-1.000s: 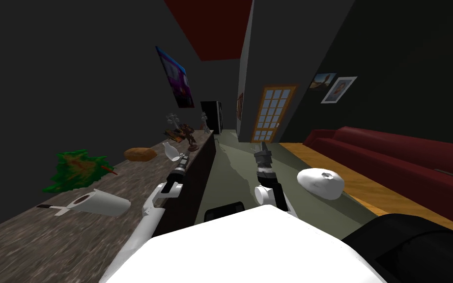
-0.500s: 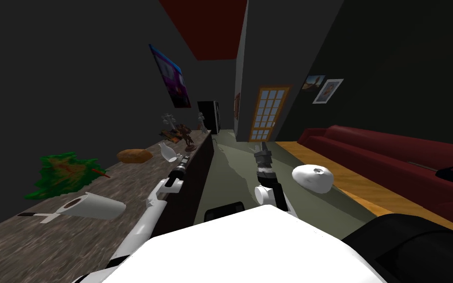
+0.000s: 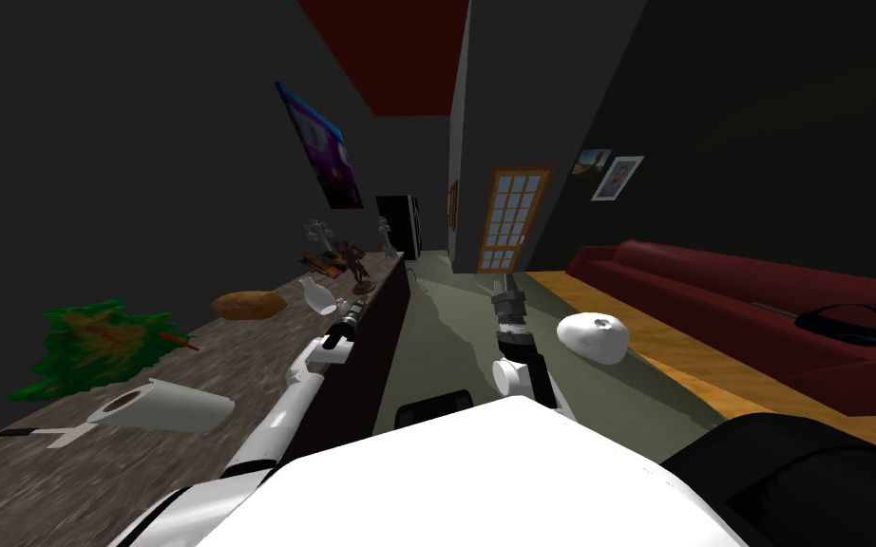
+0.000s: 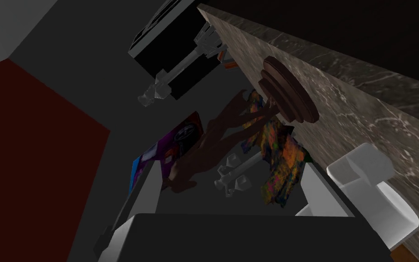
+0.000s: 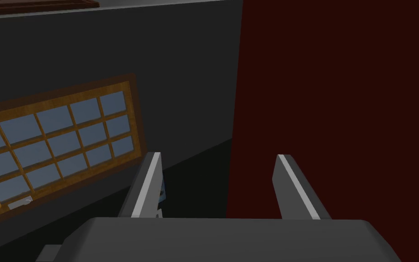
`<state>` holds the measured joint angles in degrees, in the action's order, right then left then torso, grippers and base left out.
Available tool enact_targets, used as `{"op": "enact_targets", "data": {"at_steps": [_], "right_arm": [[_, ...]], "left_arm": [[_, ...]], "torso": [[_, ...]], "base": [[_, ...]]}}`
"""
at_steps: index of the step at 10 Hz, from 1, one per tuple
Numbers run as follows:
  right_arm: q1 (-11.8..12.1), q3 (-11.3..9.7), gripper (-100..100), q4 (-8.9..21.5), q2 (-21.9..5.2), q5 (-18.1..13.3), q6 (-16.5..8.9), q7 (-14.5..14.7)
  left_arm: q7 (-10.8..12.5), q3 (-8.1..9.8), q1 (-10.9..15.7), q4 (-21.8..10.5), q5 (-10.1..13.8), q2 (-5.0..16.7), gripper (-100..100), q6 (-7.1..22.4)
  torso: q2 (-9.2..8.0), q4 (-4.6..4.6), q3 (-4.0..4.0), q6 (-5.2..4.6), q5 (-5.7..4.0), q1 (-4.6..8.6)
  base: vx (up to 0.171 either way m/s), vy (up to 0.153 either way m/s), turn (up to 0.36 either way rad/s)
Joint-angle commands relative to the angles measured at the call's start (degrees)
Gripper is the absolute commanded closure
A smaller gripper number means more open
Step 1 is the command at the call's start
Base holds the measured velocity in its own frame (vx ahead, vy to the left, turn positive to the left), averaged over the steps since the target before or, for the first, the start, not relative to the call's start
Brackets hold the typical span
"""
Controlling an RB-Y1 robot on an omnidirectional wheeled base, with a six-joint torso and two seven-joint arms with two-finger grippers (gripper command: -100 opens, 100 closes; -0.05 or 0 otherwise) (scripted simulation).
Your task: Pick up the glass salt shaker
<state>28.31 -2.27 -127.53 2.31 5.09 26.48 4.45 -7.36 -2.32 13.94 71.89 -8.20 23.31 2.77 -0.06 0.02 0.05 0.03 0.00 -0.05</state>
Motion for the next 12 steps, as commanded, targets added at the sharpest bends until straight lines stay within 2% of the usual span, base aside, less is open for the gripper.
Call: {"op": "enact_targets", "data": {"at_steps": [1,2,3,4,5,6,7,8,9,10,11,12], "right_arm": [[0.0,0.0,0,0.0,0.0,0.0,0.0,0.0],[0.0,0.0,0,0.0,0.0,0.0,0.0,0.0],[0.0,0.0,0,0.0,0.0,0.0,0.0,0.0],[0.0,0.0,0,0.0,0.0,0.0,0.0,0.0],[0.0,0.0,0,0.0,0.0,0.0,0.0,0.0],[0.0,0.0,0,0.0,0.0,0.0,0.0,0.0],[0.0,0.0,0,0.0,0.0,0.0,0.0,0.0],[0.0,0.0,0,0.0,0.0,0.0,0.0,0.0],[0.0,0.0,0,0.0,0.0,0.0,0.0,0.0],[0.0,0.0,0,0.0,0.0,0.0,0.0,0.0],[0.0,0.0,0,0.0,0.0,0.0,0.0,0.0],[0.0,0.0,0,0.0,0.0,0.0,0.0,0.0]], "left_arm": [[-0.3,-0.19,1.8,-2.9,0.1,0.7,-100,1.4],[-1.1,-0.32,4.1,-4.7,-0.1,1.4,-100,3.5],[-1.1,-0.32,4.4,-6.7,-0.1,1.4,-100,3.5],[-1.9,-0.45,7.0,-9.1,-0.3,2.1,-100,5.6],[-1.9,-0.45,7.0,-10.5,-0.3,2.1,-100,5.6],[-1.9,-0.45,7.0,-10.5,-0.3,2.1,-100,5.6],[-2.8,-0.56,9.5,-12.7,-0.5,2.8,-100,7.7],[-2.8,-0.56,9.5,-14.1,-0.5,2.8,-100,7.7],[-3.8,-0.66,12.0,-16.9,-0.7,3.4,-100,9.7],[-3.8,-0.66,12.0,-17.7,-0.7,3.4,-100,9.7],[-4.7,-0.75,14.3,-19.6,-0.8,4.0,-100,11.6],[-4.7,-0.75,14.4,-21.2,-0.8,4.0,-100,11.6]], "torso": [[0.00,0.00,0.00,0.00,0.00,0.00],[0.02,-0.01,-0.01,0.02,0.00,-0.01],[0.03,0.00,-0.02,0.00,0.00,-0.01],[0.04,-0.01,-0.02,0.03,0.01,-0.02],[0.04,-0.01,-0.02,0.01,0.01,-0.01],[0.04,-0.01,-0.02,0.03,0.01,-0.02],[0.05,-0.02,-0.03,0.04,0.01,-0.03],[0.06,-0.01,-0.03,0.01,0.00,-0.02],[0.06,-0.02,-0.04,0.03,0.01,-0.03],[0.07,-0.02,-0.04,0.02,0.01,-0.04],[0.06,-0.02,-0.04,0.04,0.02,-0.04],[0.07,-0.01,-0.04,0.02,0.01,-0.04]], "base": [[-0.015,-0.001,-0.054],[-0.015,0.000,-0.076],[-0.011,0.001,-0.044],[-0.010,-0.001,-0.075],[-0.008,0.001,-0.043],[0.000,0.000,0.000],[-0.005,0.002,-0.067],[-0.003,0.005,-0.050],[-0.003,0.006,-0.075],[-0.002,0.007,-0.032],[-0.001,0.007,-0.048],[0.002,0.008,-0.043]]}}
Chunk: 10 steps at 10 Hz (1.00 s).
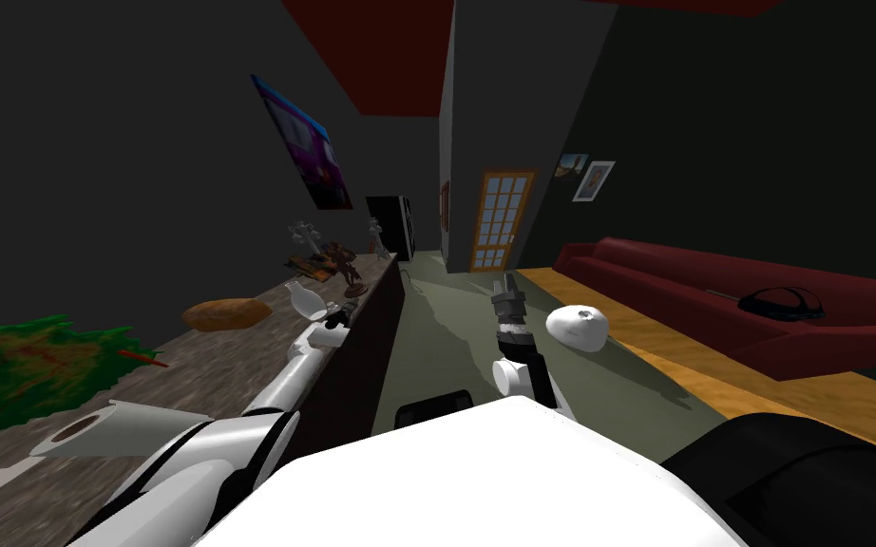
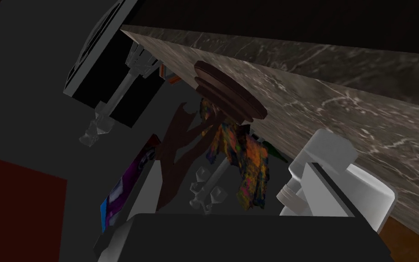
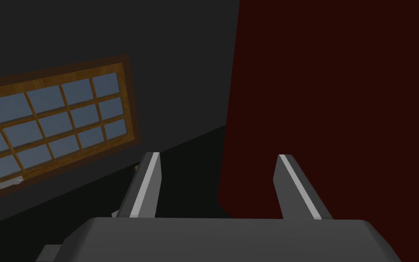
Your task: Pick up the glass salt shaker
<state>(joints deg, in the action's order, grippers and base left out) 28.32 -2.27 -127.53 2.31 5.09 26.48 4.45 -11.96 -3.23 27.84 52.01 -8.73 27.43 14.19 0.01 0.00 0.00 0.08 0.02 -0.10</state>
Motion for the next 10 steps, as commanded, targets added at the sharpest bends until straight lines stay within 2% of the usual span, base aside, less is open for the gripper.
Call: {"op": "enact_targets", "data": {"at_steps": [1,2,3,4,5,6,7,9,10], "right_arm": [[0.0,0.0,0,0.0,0.0,0.0,0.0,0.0],[0.0,0.0,0,0.0,0.0,0.0,0.0,0.0],[0.0,0.0,0,0.0,0.0,0.0,0.0,0.0],[0.0,0.0,0,0.0,0.0,0.0,0.0,0.0],[0.0,0.0,0,0.0,0.0,0.0,0.0,0.0],[0.0,0.0,0,0.0,0.0,0.0,0.0,0.0],[0.0,0.0,0,0.0,0.0,0.0,0.0,0.0],[0.0,0.0,0,0.0,0.0,0.0,0.0,0.0],[0.0,0.0,0,0.0,0.0,0.0,0.0,0.0]], "left_arm": [[-1.1,0.08,2.8,-2.9,-0.4,0.4,-100,2.1],[-1.1,0.08,2.8,-4.7,-0.4,0.4,-100,2.1],[-2.1,0.01,5.1,-6.8,-0.6,1.0,-100,3.9],[-2.1,0.01,5.1,-8.0,-0.6,1.0,-100,3.9],[-3.2,-0.04,7.3,-9.7,-0.7,1.4,-100,5.7],[-3.2,-0.04,7.3,-11.2,-0.7,1.4,-100,5.7],[-4.1,-0.08,9.3,-12.9,-0.8,1.9,-100,7.3],[-4.1,-0.08,9.3,-14.2,-0.8,1.9,-100,7.3],[-5.1,-0.12,11.3,-16.2,-0.9,2.3,-100,8.9]], "torso": [[0.00,0.00,0.00,0.00,0.00,0.00],[0.02,0.01,-0.01,-0.03,-0.01,0.01],[0.02,-0.01,-0.01,0.00,0.00,0.00],[0.03,0.00,-0.01,-0.02,0.00,-0.01],[0.02,-0.01,-0.01,0.00,0.01,-0.01],[0.03,0.00,-0.02,-0.01,0.00,-0.02],[0.03,-0.01,-0.02,0.00,0.01,-0.02],[0.03,-0.01,-0.02,0.01,0.01,-0.02],[0.02,-0.01,-0.01,0.01,0.01,0.00]], "base": [[0.004,0.009,-0.058],[0.005,0.010,-0.032],[0.007,0.012,-0.046],[0.007,0.013,-0.027],[0.009,0.015,-0.039],[0.009,0.014,-0.035],[0.011,0.016,-0.037],[0.009,0.010,-0.011],[0.011,0.011,-0.031]]}}
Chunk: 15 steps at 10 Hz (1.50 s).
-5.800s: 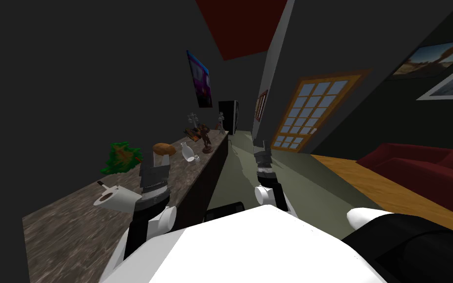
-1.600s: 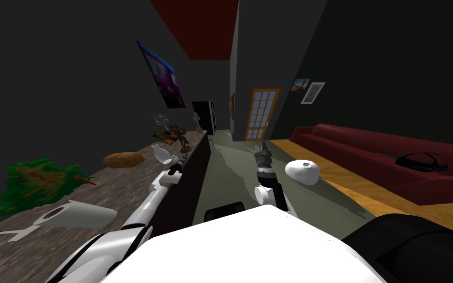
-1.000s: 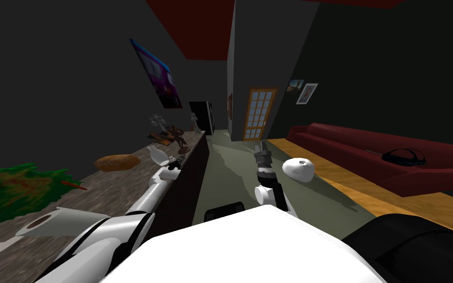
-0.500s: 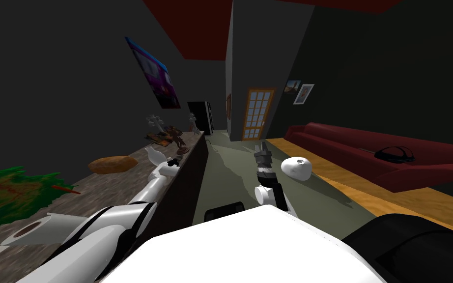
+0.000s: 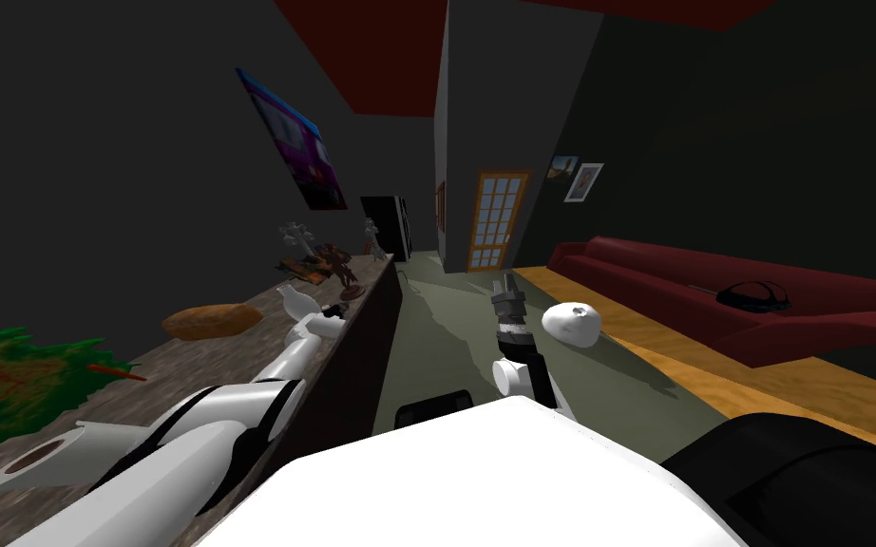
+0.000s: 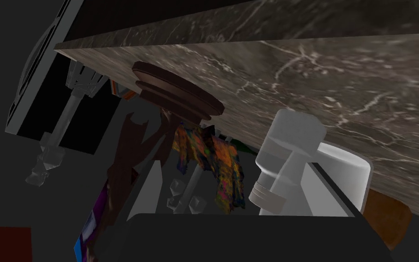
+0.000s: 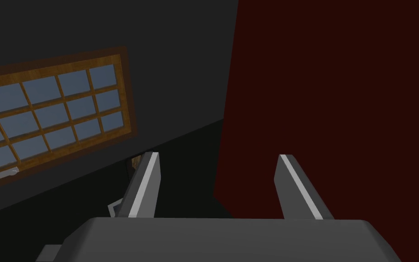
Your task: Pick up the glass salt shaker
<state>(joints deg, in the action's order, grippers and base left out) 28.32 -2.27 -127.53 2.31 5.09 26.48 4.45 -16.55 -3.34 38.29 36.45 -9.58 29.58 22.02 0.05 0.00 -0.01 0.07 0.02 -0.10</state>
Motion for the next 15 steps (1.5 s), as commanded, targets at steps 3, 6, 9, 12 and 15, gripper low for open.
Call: {"op": "enact_targets", "data": {"at_steps": [3,6,9,12,15], "right_arm": [[0.0,0.0,0,0.0,0.0,0.0,0.0,0.0],[0.0,0.0,0,0.0,0.0,0.0,0.0,0.0],[0.0,0.0,0,0.0,0.0,0.0,0.0,0.0],[0.0,0.0,0,0.0,0.0,0.0,0.0,0.0],[0.0,0.0,0,0.0,0.0,0.0,0.0,0.0]], "left_arm": [[-2.4,-0.06,4.3,-6.5,-0.2,0.9,-100,3.8],[-3.3,-0.07,5.9,-8.9,-0.3,1.2,-100,5.0],[-4.8,-0.07,8.4,-12.8,-0.4,1.7,-100,7.1],[-5.9,-0.07,10.3,-15.6,-0.5,2.0,-100,8.5],[-6.1,-0.13,11.4,-17.5,-0.7,2.1,0,8.4]], "torso": [[0.03,-0.02,-0.02,0.02,0.02,-0.04],[-0.01,-0.01,0.00,0.02,0.01,0.01],[0.01,-0.01,-0.01,0.01,0.01,-0.01],[0.05,-0.02,-0.03,0.02,0.02,-0.06],[-0.01,-0.01,0.00,0.02,0.01,0.02]], "base": [[0.021,0.021,-0.035],[0.011,0.011,-0.012],[0.018,0.019,-0.018],[0.023,0.025,-0.016],[0.008,0.005,-0.003]]}}
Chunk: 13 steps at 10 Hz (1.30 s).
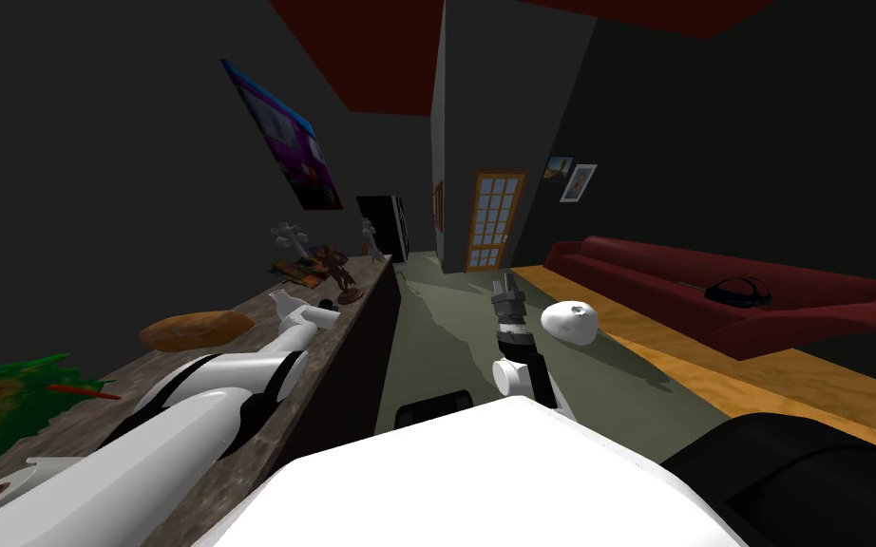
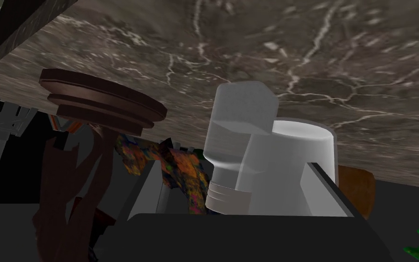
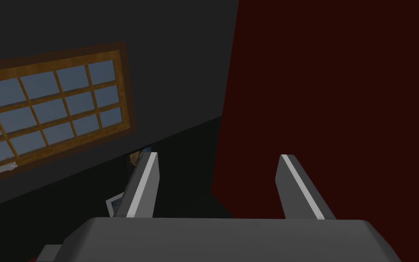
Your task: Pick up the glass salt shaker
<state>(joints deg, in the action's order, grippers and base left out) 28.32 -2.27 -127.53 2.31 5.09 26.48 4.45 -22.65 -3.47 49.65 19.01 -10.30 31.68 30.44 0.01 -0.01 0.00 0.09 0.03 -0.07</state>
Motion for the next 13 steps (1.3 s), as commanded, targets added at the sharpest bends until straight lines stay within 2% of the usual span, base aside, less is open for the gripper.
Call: {"op": "enact_targets", "data": {"at_steps": [1,4,5,9,10,11,13], "right_arm": [[0.0,0.0,0,0.0,0.0,0.0,0.0,0.0],[0.0,0.0,0,0.0,0.0,0.0,0.0,0.0],[0.0,0.0,0,0.0,0.0,0.0,0.0,0.0],[0.0,0.0,0,0.0,0.0,0.0,0.0,0.0],[0.0,0.0,0,0.0,0.0,0.0,0.0,0.0],[0.0,0.0,0,0.0,0.0,0.0,0.0,0.0],[0.0,0.0,0,0.0,0.0,0.0,0.0,0.0]], "left_arm": [[0.9,-0.22,-1.6,0.0,-0.5,0.0,-100,-1.7],[0.7,-0.20,-1.5,0.0,-0.4,0.0,-100,-1.4],[0.9,-0.23,-1.4,-0.3,-0.5,0.0,100,-1.7],[1.0,-0.20,-1.2,0.0,-0.5,0.2,100,-2.0],[1.0,-0.21,-1.2,0.0,-0.5,0.2,0,-2.0],[0.2,-0.04,-0.3,0.0,-0.1,0.0,100,-0.3],[0.0,0.00,0.0,0.0,0.0,0.0,100,0.0]], "torso": [[0.00,0.00,0.00,0.00,0.00,0.00],[0.28,-0.07,-0.17,-0.01,0.02,-0.09],[0.13,-0.04,-0.08,0.00,0.01,-0.04],[0.22,-0.25,-0.24,-0.06,0.15,-0.12],[0.23,-0.25,-0.24,-0.07,0.17,-0.14],[0.23,-0.25,-0.24,-0.07,0.17,-0.15],[-0.23,-0.18,0.01,-0.07,0.15,0.01]], "base": [[0.102,0.032,0.022],[0.068,0.022,0.003],[0.000,0.000,0.000],[0.002,0.001,0.001],[0.000,0.000,0.000],[-0.083,-0.023,-0.023],[-0.122,-0.034,-0.013]]}}
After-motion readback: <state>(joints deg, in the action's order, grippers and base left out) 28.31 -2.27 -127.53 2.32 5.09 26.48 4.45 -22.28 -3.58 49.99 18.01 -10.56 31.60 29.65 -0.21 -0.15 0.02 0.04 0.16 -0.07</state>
